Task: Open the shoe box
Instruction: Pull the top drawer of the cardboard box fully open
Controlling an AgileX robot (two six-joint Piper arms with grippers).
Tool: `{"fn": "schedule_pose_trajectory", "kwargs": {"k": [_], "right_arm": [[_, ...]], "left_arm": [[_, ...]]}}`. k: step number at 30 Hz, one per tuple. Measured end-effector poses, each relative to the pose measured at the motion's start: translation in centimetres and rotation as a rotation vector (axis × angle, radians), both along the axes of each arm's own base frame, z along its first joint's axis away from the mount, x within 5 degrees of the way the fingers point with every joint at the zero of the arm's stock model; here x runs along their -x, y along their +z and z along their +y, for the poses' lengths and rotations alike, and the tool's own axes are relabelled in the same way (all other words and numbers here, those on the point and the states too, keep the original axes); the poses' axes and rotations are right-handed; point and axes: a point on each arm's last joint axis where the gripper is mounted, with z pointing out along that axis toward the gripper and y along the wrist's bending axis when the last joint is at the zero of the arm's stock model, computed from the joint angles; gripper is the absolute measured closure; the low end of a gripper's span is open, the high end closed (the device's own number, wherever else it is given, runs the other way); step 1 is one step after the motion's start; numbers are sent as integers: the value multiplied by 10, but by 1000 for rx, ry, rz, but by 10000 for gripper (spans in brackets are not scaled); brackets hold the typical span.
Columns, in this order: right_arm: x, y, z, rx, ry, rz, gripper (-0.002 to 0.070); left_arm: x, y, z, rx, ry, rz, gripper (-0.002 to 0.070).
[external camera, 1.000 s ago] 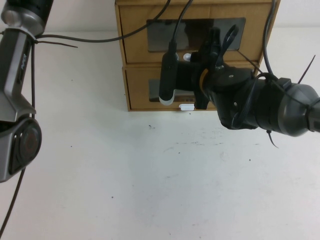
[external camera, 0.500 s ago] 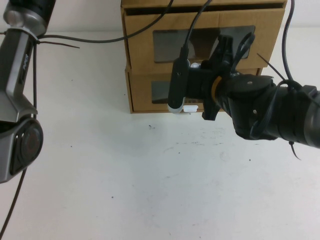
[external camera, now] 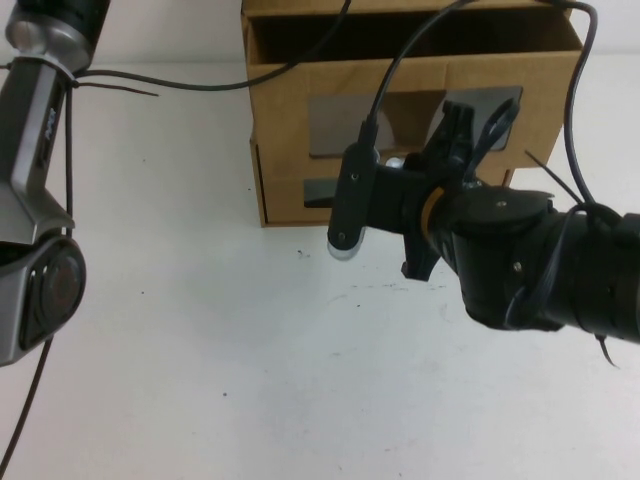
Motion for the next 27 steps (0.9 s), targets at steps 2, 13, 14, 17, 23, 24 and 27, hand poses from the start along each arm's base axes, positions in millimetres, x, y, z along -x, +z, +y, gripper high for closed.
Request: {"fn": "schedule_pose_trajectory", "kwargs": {"k": [2,13,14,17,23,24,27], "right_arm": [[7,1,0,-7,-8,8,670],[46,6,6,-37,-43,65,671],[50,6,6,-38,-46,71,671],[60,9,7,-46,-59,83,671],[83,16,10,-66,-72,110,671],[87,17,11,-70,-76,118,671],[97,19,12,-73,-90,138,671]], "left_arm": [[0,0,0,0,0,0,681],[0,0,0,-2,1,0,681],[0,0,0,-2,1,0,681],[0,0,0,-2,1,0,681],[0,0,0,-2,1,0,681],[0,0,0,-2,1,0,681],[0,0,0,-3,2,-1,681]]}}
